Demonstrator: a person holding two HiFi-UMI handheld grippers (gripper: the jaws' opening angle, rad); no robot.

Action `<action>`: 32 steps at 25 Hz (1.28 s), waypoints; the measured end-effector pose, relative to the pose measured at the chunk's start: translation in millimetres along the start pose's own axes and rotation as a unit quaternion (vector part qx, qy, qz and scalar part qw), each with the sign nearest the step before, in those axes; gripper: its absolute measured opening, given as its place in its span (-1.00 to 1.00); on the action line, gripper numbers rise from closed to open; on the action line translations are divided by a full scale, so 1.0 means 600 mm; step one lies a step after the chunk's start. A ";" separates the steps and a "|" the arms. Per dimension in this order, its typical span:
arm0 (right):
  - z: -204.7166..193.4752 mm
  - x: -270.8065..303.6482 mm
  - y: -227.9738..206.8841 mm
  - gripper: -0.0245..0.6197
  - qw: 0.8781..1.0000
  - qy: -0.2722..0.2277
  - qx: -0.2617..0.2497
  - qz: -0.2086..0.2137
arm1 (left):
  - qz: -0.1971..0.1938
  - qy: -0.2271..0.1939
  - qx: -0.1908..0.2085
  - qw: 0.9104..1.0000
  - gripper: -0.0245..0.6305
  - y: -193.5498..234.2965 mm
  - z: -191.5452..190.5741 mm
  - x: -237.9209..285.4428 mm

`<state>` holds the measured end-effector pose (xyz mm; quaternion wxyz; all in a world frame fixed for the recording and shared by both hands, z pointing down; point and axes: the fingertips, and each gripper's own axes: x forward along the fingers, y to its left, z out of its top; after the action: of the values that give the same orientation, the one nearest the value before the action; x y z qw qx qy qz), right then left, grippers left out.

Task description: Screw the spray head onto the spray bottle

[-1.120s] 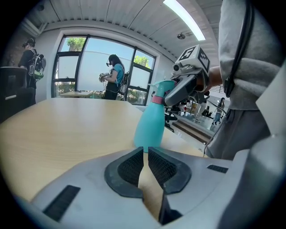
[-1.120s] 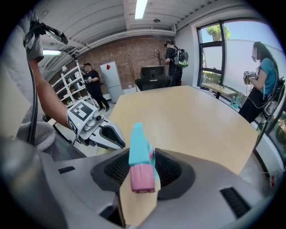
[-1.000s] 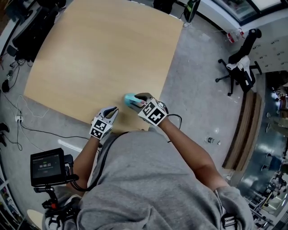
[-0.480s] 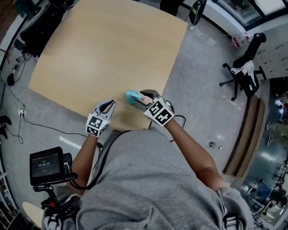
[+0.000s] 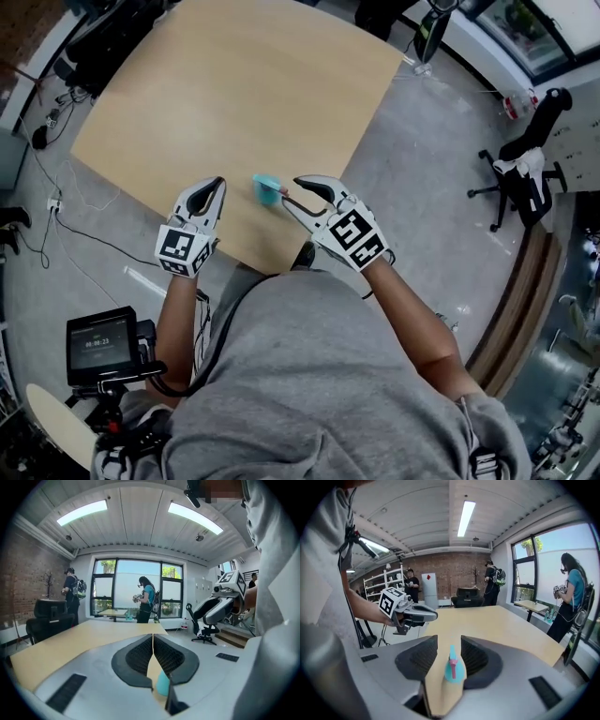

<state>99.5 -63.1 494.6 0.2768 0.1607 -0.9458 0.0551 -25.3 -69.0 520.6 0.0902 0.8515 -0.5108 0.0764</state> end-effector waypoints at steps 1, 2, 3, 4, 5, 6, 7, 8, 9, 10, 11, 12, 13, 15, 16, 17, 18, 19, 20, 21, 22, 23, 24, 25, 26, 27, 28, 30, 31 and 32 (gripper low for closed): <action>0.017 -0.013 0.006 -0.45 1.000 -0.019 0.001 0.006 | 0.009 -0.009 0.004 1.000 -0.89 -0.006 0.020 -0.010; 0.033 -0.025 0.012 -0.45 0.999 -0.036 0.001 0.013 | 0.019 -0.017 0.008 1.000 -0.91 -0.013 0.039 -0.021; 0.050 -0.038 0.018 -0.45 0.998 -0.052 0.001 0.019 | 0.027 -0.025 0.010 0.999 -0.91 -0.021 0.058 -0.033; 0.067 -0.050 0.023 -0.46 0.997 -0.067 0.003 0.024 | 0.033 -0.031 0.010 0.999 -0.91 -0.028 0.076 -0.046; 0.085 -0.062 0.028 -0.53 0.996 -0.083 0.008 0.027 | 0.037 -0.037 0.008 0.999 -0.91 -0.036 0.092 -0.059; 0.102 -0.073 0.032 -0.79 0.994 -0.099 0.019 0.030 | 0.038 -0.042 0.004 0.998 -0.91 -0.044 0.104 -0.072; 0.118 -0.083 0.036 -0.91 0.992 -0.114 0.034 0.033 | 0.036 -0.046 0.001 0.998 -0.91 -0.053 0.115 -0.084; 0.132 -0.092 0.039 -0.91 0.990 -0.127 0.048 0.034 | 0.033 -0.049 -0.001 0.998 -0.91 -0.060 0.124 -0.096; 0.145 -0.100 0.043 -0.91 0.989 -0.136 0.055 0.032 | 0.030 -0.053 -0.001 0.998 -0.91 -0.067 0.132 -0.107; 0.156 -0.108 0.048 -0.91 0.988 -0.143 0.054 0.027 | 0.028 -0.056 0.000 0.998 -0.91 -0.072 0.141 -0.117; 0.165 -0.115 0.056 -0.91 0.988 -0.148 0.049 0.022 | 0.026 -0.061 0.003 0.998 -0.91 -0.076 0.150 -0.129; 0.173 -0.123 0.068 -0.91 0.987 -0.154 0.042 0.019 | 0.023 -0.068 0.006 0.997 -0.91 -0.082 0.158 -0.143; 0.180 -0.131 0.083 -0.91 0.986 -0.160 0.035 0.017 | 0.020 -0.074 0.011 0.997 -0.91 -0.089 0.166 -0.158; 0.190 -0.148 0.116 -0.91 0.985 -0.170 0.018 0.011 | 0.010 -0.087 0.024 0.996 -0.91 -0.107 0.180 -0.187; 0.193 -0.157 0.134 -0.91 0.985 -0.174 0.010 0.007 | 0.005 -0.091 0.032 0.995 -0.91 -0.117 0.187 -0.201; 0.196 -0.166 0.152 -0.91 0.984 -0.176 0.004 0.002 | -0.001 -0.095 0.039 0.995 -0.91 -0.127 0.193 -0.216; 0.200 -0.174 0.174 -0.91 0.984 -0.178 -0.001 -0.004 | -0.007 -0.098 0.045 0.994 -0.91 -0.137 0.199 -0.234; 0.207 -0.183 0.200 -0.91 0.983 -0.180 -0.010 -0.009 | -0.011 -0.102 0.052 0.993 -0.91 -0.147 0.208 -0.257; 0.215 -0.191 0.232 -0.91 0.983 -0.182 -0.020 -0.016 | -0.013 -0.106 0.058 0.993 -0.91 -0.157 0.216 -0.286; 0.223 -0.199 0.268 -0.91 0.982 -0.182 -0.032 -0.022 | -0.016 -0.109 0.065 0.992 -0.91 -0.169 0.224 -0.321; 0.230 -0.205 0.306 -0.91 0.982 -0.183 -0.040 -0.027 | -0.019 -0.112 0.071 0.991 -0.91 -0.181 0.229 -0.357; 0.235 -0.210 0.341 -0.91 0.981 -0.184 -0.044 -0.031 | -0.023 -0.115 0.076 0.990 -0.91 -0.192 0.231 -0.389; 0.238 -0.212 0.368 -0.91 0.981 -0.187 -0.046 -0.033 | -0.027 -0.117 0.080 0.989 -0.91 -0.199 0.231 -0.412; 0.239 -0.213 0.387 -0.91 0.980 -0.190 -0.045 -0.036 | -0.030 -0.119 0.083 0.989 -0.91 -0.203 0.228 -0.426; 0.239 -0.213 0.399 -0.91 0.980 -0.191 -0.044 -0.038 | -0.034 -0.121 0.084 0.989 -0.91 -0.207 0.226 -0.432; 0.237 -0.213 0.405 -0.91 0.980 -0.191 -0.043 -0.039 | -0.037 -0.124 0.083 0.988 -0.91 -0.210 0.224 -0.434; 0.234 -0.214 0.408 -0.91 0.980 -0.190 -0.042 -0.041 | -0.041 -0.125 0.081 0.988 -0.91 -0.214 0.223 -0.433; 0.230 -0.217 0.409 -0.91 0.980 -0.188 -0.043 -0.046 | -0.047 -0.126 0.082 0.988 -0.91 -0.220 0.222 -0.432; 0.229 -0.220 0.407 -0.91 0.980 -0.188 -0.043 -0.049 | -0.049 -0.126 0.083 0.987 -0.91 -0.222 0.222 -0.431; 0.228 -0.222 0.406 -0.91 0.980 -0.188 -0.043 -0.052 | -0.050 -0.127 0.083 0.987 -0.91 -0.223 0.222 -0.430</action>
<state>55.0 176.3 304.0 0.1029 0.2051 -0.9728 -0.0309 -22.4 183.1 323.4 -0.0428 0.8833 -0.4668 0.0055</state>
